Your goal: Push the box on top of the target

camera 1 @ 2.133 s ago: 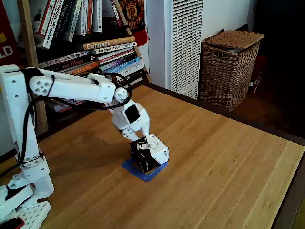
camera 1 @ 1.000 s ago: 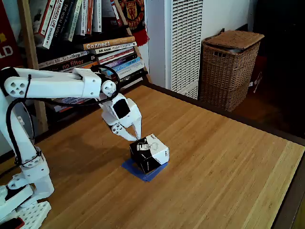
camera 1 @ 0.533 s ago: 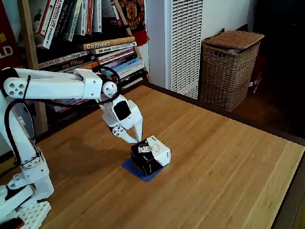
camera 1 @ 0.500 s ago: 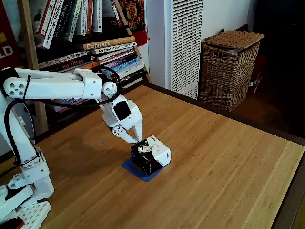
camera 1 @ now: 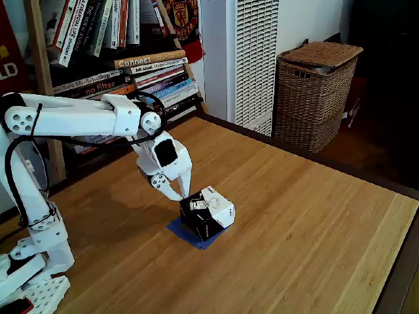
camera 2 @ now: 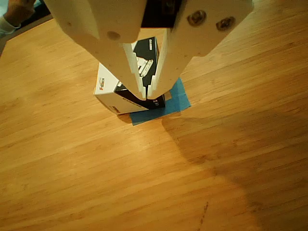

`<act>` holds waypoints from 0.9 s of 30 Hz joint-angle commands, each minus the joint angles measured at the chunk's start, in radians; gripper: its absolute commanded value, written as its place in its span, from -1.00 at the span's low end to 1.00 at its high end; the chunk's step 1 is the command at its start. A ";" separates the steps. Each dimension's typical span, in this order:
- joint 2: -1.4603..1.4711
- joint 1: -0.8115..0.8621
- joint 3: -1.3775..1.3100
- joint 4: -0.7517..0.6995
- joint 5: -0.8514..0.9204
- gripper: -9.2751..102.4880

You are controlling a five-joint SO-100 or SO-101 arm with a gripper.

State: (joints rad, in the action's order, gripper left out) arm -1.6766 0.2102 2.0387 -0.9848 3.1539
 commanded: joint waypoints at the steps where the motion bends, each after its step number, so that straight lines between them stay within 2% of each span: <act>1: -0.063 0.015 -0.015 -0.008 0.014 -0.83; 17: -0.091 0.018 -0.008 -0.040 0.003 -0.83; 22: -0.115 -0.040 0.012 -0.046 -0.126 -0.83; 27: -0.179 -0.091 0.041 -0.080 -0.377 -0.83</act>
State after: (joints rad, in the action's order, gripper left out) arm -1.7902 0.1442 2.0770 -1.0538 2.9069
